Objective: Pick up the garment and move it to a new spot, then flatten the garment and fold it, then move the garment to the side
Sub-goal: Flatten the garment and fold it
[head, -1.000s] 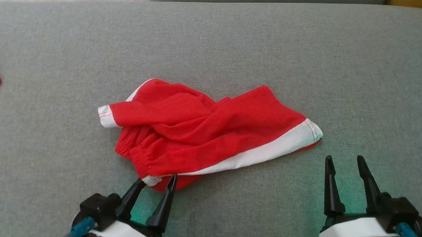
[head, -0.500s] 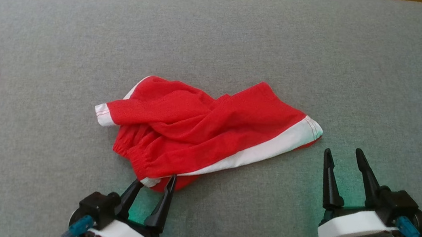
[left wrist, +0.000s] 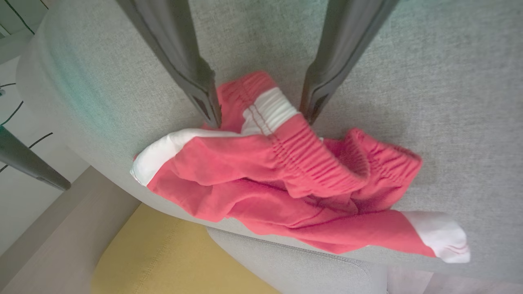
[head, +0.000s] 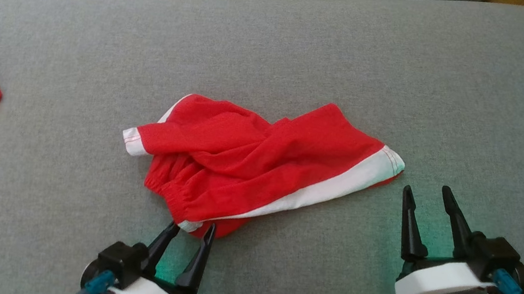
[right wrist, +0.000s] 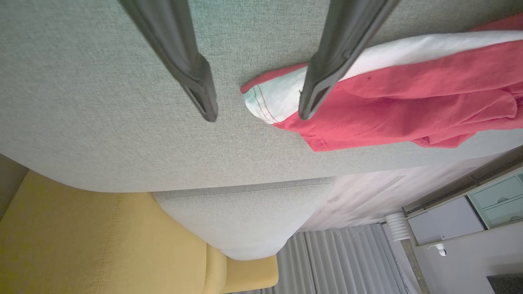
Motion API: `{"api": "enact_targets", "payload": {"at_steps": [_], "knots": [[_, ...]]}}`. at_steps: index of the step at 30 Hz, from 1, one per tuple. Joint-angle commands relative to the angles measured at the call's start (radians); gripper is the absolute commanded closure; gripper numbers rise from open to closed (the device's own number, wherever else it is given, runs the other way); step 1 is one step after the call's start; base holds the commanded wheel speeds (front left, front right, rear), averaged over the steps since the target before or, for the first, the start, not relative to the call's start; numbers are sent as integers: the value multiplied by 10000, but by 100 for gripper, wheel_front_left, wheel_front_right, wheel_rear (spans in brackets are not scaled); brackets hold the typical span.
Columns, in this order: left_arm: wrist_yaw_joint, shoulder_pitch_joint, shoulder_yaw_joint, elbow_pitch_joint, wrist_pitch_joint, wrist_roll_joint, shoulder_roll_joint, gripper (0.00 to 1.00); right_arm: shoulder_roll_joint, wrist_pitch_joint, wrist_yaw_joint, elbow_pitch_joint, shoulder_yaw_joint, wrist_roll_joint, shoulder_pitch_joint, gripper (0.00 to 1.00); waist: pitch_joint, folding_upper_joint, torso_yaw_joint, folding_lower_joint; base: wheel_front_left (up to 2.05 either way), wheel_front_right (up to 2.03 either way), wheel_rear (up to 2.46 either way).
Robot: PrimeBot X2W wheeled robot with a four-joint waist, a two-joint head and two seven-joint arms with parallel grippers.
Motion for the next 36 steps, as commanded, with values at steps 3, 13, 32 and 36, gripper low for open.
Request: {"api": "enact_targets", "payload": {"at_steps": [3,13,32,36], "knots": [[18,-396,377,-156,-53,113,85,4,-41,-65,73,-249,202,79,-347,0,9,0,-11,0,0,0,0],[18,-529,634,-93,-53,96,2,39,-41,-65,73,-238,152,58,-399,0,65,0,-8,0,0,0,0],[17,-509,1322,-462,-53,261,128,100,-41,-65,73,1717,124,274,-1647,0,373,0,564,0,0,0,0],[17,-521,1487,-396,-53,358,156,100,-41,-65,73,2581,856,624,-2098,0,483,0,744,0,0,0,0]]}}
